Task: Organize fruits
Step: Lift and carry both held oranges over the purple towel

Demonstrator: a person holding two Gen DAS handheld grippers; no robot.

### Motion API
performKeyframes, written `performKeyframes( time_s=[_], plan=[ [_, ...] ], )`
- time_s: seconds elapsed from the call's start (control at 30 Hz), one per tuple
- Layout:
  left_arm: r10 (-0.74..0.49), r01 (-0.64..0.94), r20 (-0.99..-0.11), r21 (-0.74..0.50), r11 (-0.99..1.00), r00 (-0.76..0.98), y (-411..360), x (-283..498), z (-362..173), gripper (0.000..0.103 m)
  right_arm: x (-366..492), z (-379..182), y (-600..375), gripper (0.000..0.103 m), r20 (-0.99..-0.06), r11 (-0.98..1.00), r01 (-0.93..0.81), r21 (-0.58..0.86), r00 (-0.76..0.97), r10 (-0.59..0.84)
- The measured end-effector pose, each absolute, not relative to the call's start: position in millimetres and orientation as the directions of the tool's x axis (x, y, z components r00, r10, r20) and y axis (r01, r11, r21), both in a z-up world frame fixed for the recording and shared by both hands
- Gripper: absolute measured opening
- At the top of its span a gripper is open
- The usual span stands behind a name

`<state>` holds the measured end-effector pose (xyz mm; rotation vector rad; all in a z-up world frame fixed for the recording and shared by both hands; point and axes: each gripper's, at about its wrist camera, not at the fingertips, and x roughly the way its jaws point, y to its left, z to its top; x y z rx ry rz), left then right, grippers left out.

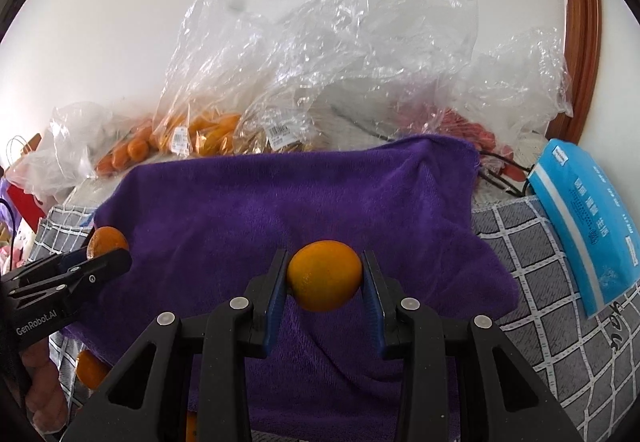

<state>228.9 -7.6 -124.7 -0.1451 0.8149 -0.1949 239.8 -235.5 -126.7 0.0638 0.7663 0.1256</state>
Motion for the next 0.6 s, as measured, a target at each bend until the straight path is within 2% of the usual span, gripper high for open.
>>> performKeyframes(
  time_s=[0.6],
  plan=[
    [-0.182, 0.076, -0.759, -0.173, 0.982, 0.625, -4.8, 235.7, -136.6, 0.04, 244.3, -143.0, -240.4, 0.035, -0.727, 0.991, -0.058, 0.121, 0.674, 0.129]
  ],
)
